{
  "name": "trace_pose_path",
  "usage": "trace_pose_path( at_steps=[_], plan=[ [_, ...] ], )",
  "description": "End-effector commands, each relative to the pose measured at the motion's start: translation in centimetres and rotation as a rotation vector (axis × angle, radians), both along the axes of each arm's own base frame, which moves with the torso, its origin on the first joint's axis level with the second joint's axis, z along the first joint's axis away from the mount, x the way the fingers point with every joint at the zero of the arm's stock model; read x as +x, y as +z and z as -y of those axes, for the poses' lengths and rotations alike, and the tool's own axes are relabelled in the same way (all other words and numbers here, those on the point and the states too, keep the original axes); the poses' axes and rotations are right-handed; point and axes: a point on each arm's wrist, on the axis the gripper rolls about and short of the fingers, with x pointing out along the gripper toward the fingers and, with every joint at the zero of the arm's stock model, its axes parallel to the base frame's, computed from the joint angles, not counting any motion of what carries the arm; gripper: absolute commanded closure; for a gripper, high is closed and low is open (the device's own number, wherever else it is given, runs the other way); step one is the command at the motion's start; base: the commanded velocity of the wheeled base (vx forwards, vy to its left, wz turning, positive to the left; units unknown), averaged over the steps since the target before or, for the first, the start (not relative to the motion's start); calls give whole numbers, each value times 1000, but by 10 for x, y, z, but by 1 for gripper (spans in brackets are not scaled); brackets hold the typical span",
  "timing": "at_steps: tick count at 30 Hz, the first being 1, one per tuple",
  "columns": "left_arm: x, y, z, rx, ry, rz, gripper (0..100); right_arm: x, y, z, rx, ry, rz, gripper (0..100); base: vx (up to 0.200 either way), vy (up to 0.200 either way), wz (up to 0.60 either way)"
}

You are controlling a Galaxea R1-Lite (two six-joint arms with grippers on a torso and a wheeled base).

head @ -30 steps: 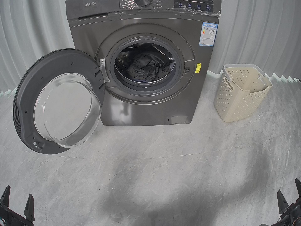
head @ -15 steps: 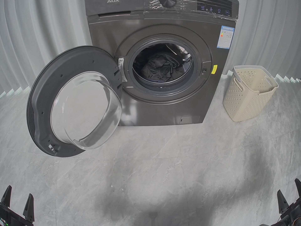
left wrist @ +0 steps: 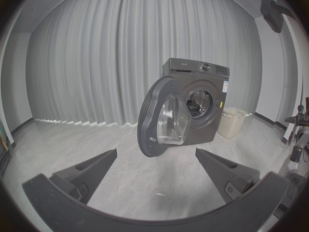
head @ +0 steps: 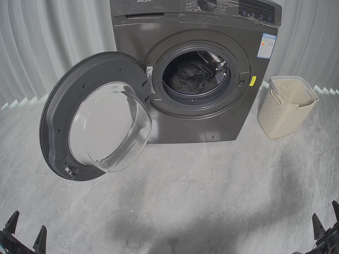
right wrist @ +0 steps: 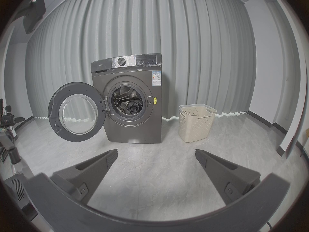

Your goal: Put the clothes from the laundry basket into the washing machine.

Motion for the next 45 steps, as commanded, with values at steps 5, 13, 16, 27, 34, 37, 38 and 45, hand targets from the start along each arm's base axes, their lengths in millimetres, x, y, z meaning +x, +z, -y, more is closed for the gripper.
trace_pose_path(
  at_steps=[5,13,16,27,34,37,38,45],
  plan=[
    [0,-5,0,-17,18,-9,0,0,-2,0,1,-10,5,0,0,0,0],
    [0,-5,0,-18,20,-9,0,-1,-2,0,3,-9,6,0,0,0,450],
    [0,-5,0,-20,20,-9,0,-1,-2,0,1,-6,6,0,0,0,0],
    [0,-5,0,-15,18,-9,0,-1,-2,0,1,-6,6,0,0,36,0],
    [0,-5,0,-11,17,-9,0,-1,-2,0,3,-9,6,0,0,200,0],
    [0,-5,0,-14,13,-9,0,-1,-2,0,3,-9,6,0,0,0,0],
    [0,-5,0,-12,15,-9,0,-1,-2,0,3,-9,6,0,0,0,0],
    [0,-5,0,-8,21,-2,0,-1,-2,0,6,-9,6,0,0,0,0]
  ],
)
